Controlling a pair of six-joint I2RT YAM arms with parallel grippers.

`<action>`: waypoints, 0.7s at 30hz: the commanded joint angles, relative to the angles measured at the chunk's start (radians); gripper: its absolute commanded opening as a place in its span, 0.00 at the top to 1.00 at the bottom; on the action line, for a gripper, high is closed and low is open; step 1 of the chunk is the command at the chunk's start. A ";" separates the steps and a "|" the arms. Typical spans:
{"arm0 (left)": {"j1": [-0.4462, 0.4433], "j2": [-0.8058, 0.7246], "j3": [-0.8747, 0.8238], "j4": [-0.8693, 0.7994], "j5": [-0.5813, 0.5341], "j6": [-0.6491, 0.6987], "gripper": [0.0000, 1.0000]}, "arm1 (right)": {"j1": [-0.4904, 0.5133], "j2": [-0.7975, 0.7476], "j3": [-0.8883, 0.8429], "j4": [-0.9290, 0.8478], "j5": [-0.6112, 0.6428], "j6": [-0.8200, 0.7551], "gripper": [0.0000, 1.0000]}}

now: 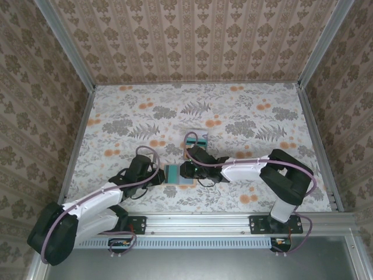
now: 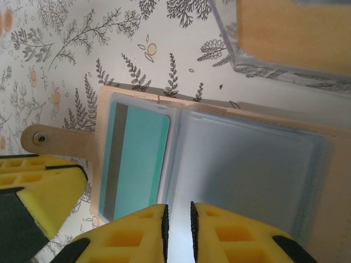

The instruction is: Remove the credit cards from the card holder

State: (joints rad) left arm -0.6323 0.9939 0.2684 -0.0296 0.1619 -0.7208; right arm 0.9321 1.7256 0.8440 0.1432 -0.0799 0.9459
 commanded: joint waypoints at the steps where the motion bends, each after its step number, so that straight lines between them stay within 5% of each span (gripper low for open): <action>1: 0.013 0.030 0.000 0.044 0.019 0.022 0.89 | 0.018 0.029 0.048 0.035 -0.034 0.047 0.77; 21: 0.012 0.115 -0.021 0.040 -0.021 -0.020 0.94 | 0.039 0.111 0.081 -0.007 -0.029 0.095 0.78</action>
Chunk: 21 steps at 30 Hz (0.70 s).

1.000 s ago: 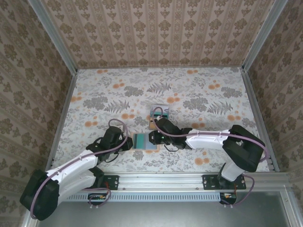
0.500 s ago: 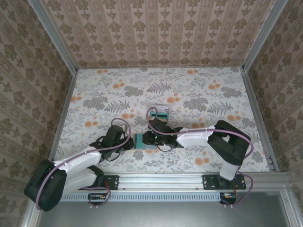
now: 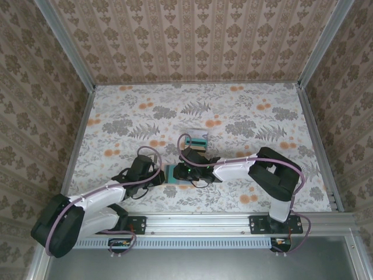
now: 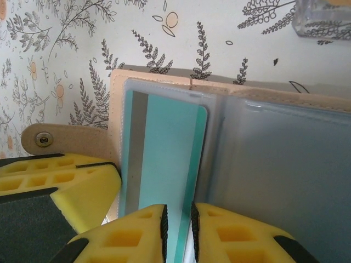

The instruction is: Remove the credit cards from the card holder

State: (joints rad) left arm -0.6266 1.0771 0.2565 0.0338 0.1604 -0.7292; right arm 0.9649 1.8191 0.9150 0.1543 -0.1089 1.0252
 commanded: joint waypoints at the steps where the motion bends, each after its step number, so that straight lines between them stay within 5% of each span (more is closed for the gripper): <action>1: 0.007 0.040 -0.010 -0.022 -0.019 -0.016 0.95 | 0.006 0.020 0.009 -0.019 -0.002 0.016 0.78; 21: -0.074 -0.076 -0.058 -0.107 -0.087 -0.114 0.98 | 0.009 -0.045 0.036 -0.165 0.044 -0.034 0.78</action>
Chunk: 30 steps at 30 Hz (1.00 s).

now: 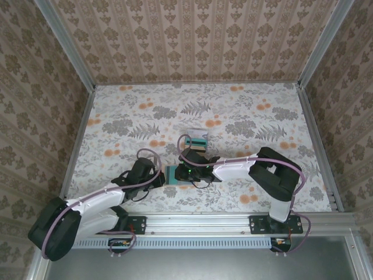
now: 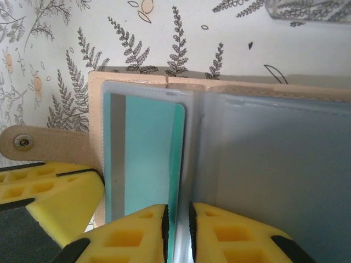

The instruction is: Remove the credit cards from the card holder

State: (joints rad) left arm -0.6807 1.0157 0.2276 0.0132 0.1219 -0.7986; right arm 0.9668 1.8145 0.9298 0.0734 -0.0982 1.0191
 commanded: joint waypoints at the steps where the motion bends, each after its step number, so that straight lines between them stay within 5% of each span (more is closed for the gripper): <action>1: -0.029 -0.020 -0.033 -0.087 -0.056 -0.055 0.98 | 0.007 -0.043 0.024 -0.094 0.035 -0.031 0.78; 30: -0.065 0.004 -0.030 -0.073 -0.086 -0.059 0.98 | 0.009 0.012 0.028 -0.062 -0.008 -0.013 0.81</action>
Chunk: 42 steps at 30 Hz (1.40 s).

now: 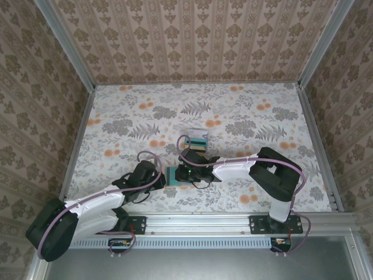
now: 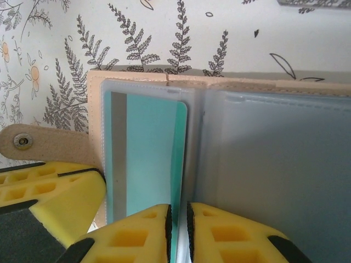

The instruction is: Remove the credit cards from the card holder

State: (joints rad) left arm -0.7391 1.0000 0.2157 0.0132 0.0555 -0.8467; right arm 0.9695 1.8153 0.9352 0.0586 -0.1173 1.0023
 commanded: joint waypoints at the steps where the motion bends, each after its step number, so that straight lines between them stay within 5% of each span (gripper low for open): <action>1: -0.006 0.020 -0.017 -0.073 -0.020 -0.011 0.98 | 0.006 0.019 0.025 -0.036 -0.002 0.004 0.81; 10: -0.011 0.021 -0.015 -0.072 -0.016 -0.010 0.98 | 0.006 0.046 0.028 0.020 -0.053 0.016 0.82; 17: -0.013 0.024 -0.012 -0.077 -0.018 -0.008 0.98 | 0.005 0.021 0.008 0.038 -0.048 0.017 1.00; 37: 0.023 -0.052 -0.009 -0.165 -0.040 0.014 1.00 | -0.037 -0.071 -0.099 0.085 -0.032 -0.007 1.00; 42: 0.023 -0.042 -0.007 -0.153 -0.028 0.020 1.00 | -0.038 -0.037 -0.098 0.153 -0.062 -0.022 0.83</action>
State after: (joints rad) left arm -0.7238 0.9432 0.2192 -0.0753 0.0292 -0.8448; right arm 0.9356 1.7519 0.8444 0.1558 -0.1516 1.0027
